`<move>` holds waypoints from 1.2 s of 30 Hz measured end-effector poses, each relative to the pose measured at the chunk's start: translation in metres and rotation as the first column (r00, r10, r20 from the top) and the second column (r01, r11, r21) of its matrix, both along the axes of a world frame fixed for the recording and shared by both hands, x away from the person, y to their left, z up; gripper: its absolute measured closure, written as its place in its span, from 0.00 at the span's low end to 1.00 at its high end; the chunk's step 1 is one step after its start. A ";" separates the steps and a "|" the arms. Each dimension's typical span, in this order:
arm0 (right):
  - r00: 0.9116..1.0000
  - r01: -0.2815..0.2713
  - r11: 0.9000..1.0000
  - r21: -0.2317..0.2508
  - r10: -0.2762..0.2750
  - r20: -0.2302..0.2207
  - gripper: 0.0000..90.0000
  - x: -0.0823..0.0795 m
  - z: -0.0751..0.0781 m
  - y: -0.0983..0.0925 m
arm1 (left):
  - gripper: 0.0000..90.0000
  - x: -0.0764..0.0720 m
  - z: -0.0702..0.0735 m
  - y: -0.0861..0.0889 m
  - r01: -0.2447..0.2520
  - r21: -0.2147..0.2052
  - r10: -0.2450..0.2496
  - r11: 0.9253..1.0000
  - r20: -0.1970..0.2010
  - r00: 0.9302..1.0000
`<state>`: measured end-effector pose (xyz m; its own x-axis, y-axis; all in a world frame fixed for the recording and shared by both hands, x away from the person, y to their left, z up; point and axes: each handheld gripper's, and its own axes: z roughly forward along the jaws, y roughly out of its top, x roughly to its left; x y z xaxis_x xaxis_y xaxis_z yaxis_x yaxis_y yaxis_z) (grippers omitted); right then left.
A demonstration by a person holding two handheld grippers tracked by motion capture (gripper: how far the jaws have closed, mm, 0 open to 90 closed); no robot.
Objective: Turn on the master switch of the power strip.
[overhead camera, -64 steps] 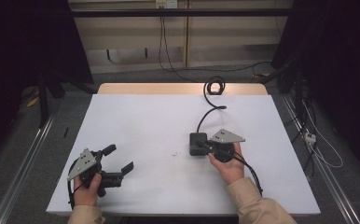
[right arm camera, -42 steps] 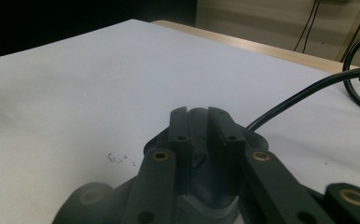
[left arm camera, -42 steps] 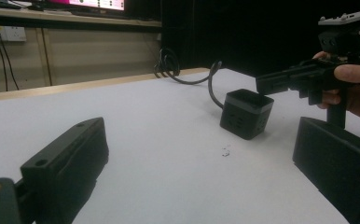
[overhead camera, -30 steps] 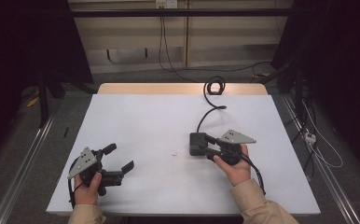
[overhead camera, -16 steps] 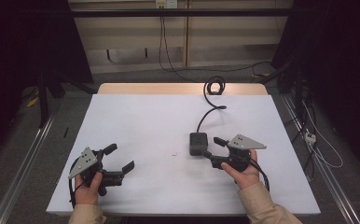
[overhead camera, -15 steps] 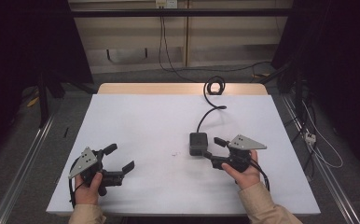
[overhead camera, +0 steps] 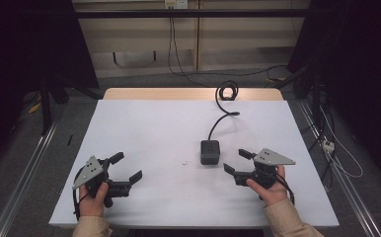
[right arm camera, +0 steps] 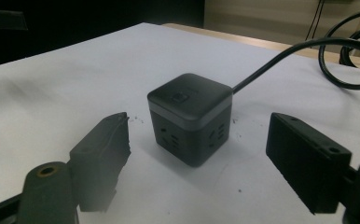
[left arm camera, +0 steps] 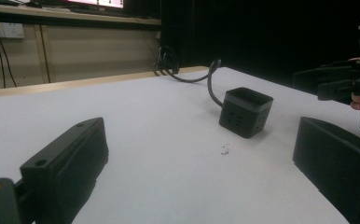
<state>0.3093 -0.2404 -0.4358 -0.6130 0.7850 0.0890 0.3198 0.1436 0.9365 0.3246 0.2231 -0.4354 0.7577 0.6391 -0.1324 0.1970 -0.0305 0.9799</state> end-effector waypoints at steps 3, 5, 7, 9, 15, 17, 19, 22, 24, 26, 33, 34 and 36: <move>1.000 0.005 1.000 -0.003 -0.005 0.001 0.24 -0.003 -0.001 -0.006 | 0.03 0.000 0.000 0.000 0.001 0.000 -0.001 1.000 0.000 1.000; 1.000 0.012 1.000 -0.004 -0.012 0.003 0.24 -0.005 -0.002 -0.009 | 0.03 0.000 0.000 -0.001 0.001 0.001 -0.001 1.000 0.000 1.000; 1.000 0.017 1.000 -0.007 -0.017 0.005 0.24 -0.007 -0.002 -0.013 | 0.03 0.000 0.000 -0.001 0.001 0.002 -0.001 1.000 0.000 1.000; 1.000 0.020 1.000 -0.009 -0.019 0.006 0.24 -0.009 -0.002 -0.016 | 0.03 0.000 0.000 -0.001 0.000 0.002 0.000 1.000 0.000 1.000; 0.999 0.033 0.999 -0.014 -0.033 0.003 0.24 -0.013 -0.003 -0.024 | 0.03 0.000 0.000 -0.001 -0.001 0.002 0.001 1.000 0.000 1.000; 0.999 0.036 0.999 -0.013 -0.036 0.005 0.24 -0.015 -0.004 -0.026 | 0.03 0.000 0.000 -0.001 -0.001 0.002 0.001 1.000 0.000 1.000; 0.999 0.041 0.999 -0.015 -0.041 0.009 0.24 -0.016 -0.004 -0.028 | 0.03 0.000 0.000 -0.001 0.000 0.003 0.000 1.000 0.000 1.000; 0.999 0.048 0.999 -0.021 -0.048 0.004 0.25 -0.018 -0.004 -0.032 | 0.03 -0.001 0.000 -0.001 0.000 0.001 0.000 1.000 -0.003 1.000; 0.999 0.047 0.999 -0.023 -0.047 0.003 0.25 -0.019 -0.004 -0.034 | 0.03 -0.001 0.000 -0.001 0.001 0.001 -0.001 1.000 -0.003 1.000; 0.999 0.051 0.998 -0.024 -0.051 0.002 0.25 -0.020 -0.005 -0.036 | 0.03 -0.001 0.000 -0.001 0.000 0.001 0.000 1.000 -0.003 1.000; 0.998 0.061 0.998 -0.025 -0.061 0.001 0.25 -0.024 -0.006 -0.042 | 0.03 -0.001 0.000 -0.001 0.000 0.001 0.000 1.000 -0.003 1.000; 0.998 0.060 0.998 -0.027 -0.060 0.002 0.25 -0.024 -0.006 -0.042 | 0.03 -0.001 0.000 -0.001 -0.001 0.002 0.001 1.000 -0.002 1.000; 0.998 0.062 0.998 -0.029 -0.061 0.003 0.25 -0.026 -0.006 -0.044 | 0.03 -0.001 0.000 -0.001 -0.001 0.002 0.001 1.000 -0.002 1.000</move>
<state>0.2837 -0.2841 -0.4416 -0.5637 0.8235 0.0643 0.3266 0.1508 0.9330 0.3236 0.2220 -0.4355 0.7567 0.6402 -0.1328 0.1989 -0.0320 0.9795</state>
